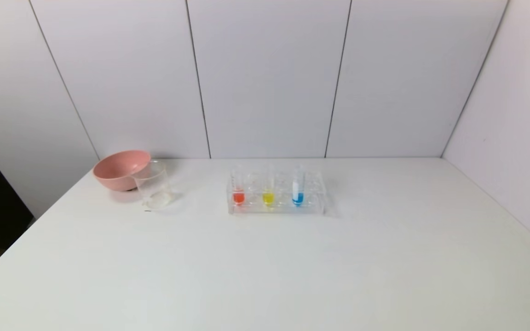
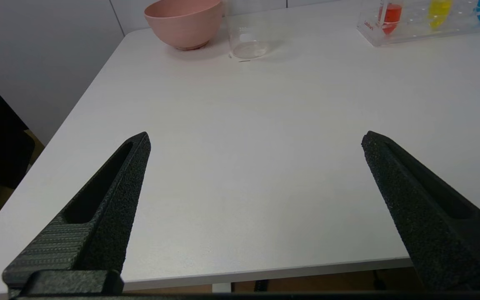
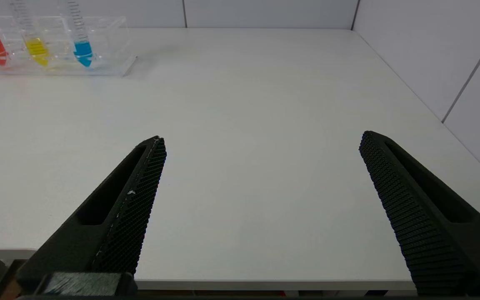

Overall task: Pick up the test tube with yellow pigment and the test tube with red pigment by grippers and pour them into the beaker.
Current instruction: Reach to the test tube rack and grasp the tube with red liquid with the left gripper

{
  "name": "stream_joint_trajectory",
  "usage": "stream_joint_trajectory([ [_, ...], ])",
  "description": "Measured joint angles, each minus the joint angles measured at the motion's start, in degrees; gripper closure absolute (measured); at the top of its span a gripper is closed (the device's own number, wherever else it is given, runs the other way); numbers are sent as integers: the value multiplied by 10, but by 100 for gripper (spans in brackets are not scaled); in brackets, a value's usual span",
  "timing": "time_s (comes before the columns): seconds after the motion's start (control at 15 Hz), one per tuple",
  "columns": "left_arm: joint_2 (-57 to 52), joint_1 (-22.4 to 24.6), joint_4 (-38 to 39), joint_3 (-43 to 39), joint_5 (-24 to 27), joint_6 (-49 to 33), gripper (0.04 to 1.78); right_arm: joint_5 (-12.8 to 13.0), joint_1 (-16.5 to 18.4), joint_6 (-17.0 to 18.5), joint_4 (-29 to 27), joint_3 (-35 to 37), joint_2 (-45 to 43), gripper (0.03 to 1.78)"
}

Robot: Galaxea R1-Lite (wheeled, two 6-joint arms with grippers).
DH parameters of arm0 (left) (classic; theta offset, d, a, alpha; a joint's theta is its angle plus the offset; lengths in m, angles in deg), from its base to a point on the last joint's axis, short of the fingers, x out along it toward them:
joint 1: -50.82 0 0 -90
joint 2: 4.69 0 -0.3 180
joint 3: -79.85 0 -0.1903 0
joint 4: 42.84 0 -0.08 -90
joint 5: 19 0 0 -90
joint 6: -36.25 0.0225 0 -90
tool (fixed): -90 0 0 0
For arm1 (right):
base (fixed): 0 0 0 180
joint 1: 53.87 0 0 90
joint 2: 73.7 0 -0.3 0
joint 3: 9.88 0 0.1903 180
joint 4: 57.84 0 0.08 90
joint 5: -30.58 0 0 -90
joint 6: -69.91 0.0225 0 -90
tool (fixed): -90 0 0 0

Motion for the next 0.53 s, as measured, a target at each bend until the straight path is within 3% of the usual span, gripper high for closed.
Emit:
stream_joint_trajectory([
  [0.53,0,0,-1,0,-1,-18,4,0,0,0,0,0,0,11],
])
